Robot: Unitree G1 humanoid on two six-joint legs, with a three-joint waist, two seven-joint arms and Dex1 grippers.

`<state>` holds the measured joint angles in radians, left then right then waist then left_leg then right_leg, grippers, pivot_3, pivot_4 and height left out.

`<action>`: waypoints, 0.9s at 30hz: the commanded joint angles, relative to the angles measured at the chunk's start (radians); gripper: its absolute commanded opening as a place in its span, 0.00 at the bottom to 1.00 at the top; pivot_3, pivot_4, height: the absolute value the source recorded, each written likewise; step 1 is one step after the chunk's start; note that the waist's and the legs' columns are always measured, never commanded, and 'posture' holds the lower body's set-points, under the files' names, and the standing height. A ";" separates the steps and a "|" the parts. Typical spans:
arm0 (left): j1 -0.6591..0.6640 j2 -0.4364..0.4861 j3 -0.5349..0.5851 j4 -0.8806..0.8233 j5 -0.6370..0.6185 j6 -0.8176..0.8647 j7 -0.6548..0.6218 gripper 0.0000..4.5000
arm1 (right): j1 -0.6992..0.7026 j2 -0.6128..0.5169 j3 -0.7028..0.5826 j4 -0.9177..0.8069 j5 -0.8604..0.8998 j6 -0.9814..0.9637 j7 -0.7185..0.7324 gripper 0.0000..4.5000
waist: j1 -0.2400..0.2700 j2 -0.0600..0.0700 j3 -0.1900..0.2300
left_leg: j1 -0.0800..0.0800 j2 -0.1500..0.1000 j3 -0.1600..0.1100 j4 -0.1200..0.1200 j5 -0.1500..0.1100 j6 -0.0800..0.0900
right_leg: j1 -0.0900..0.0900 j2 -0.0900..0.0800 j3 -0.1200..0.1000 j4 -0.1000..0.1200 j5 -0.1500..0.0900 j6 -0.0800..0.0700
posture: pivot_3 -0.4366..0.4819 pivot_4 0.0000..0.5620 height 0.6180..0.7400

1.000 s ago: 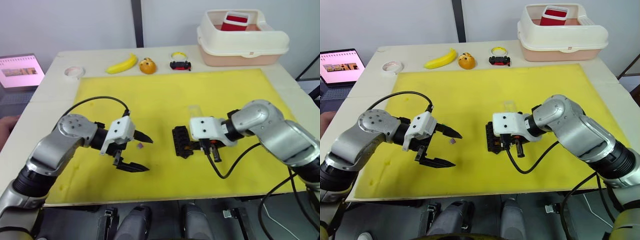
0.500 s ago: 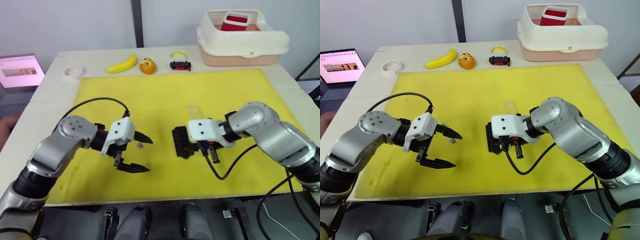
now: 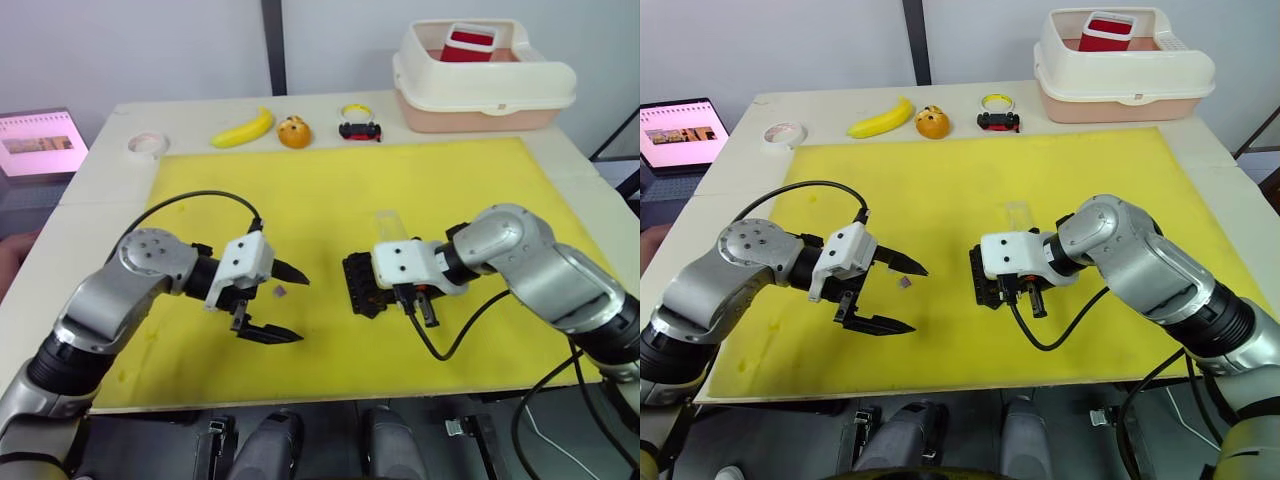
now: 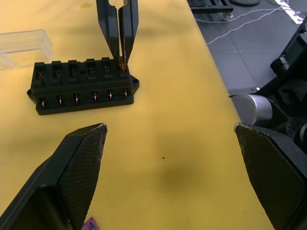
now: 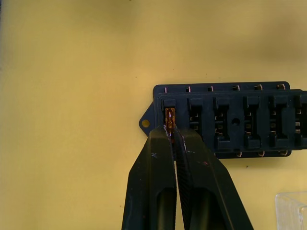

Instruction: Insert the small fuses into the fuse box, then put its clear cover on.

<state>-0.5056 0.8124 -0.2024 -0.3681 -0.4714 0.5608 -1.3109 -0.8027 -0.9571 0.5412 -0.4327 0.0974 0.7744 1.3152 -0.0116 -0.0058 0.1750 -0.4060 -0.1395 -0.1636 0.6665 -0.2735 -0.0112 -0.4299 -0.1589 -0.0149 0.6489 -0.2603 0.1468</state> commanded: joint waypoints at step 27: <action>-0.004 0.001 0.008 -0.029 -0.015 -0.001 0.005 1.00 | -0.035 0.071 -0.179 -0.099 0.173 0.230 -0.017 0.53 | 0.001 0.000 0.000 | 0.000 0.000 0.000 0.000 0.000 0.000 | 0.000 0.000 0.000 0.000 0.000 0.000 | 0.48 0.27 1.00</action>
<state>-0.5053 0.8118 -0.2040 -0.3707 -0.4717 0.5629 -1.3055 -0.8391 -0.8819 0.4136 -0.4940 0.2334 0.9858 1.3108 -0.0106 -0.0058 0.1749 -0.4059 -0.1394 -0.1637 0.6667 -0.2735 -0.0113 -0.4299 -0.1587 -0.0147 0.6488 -0.2601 0.1465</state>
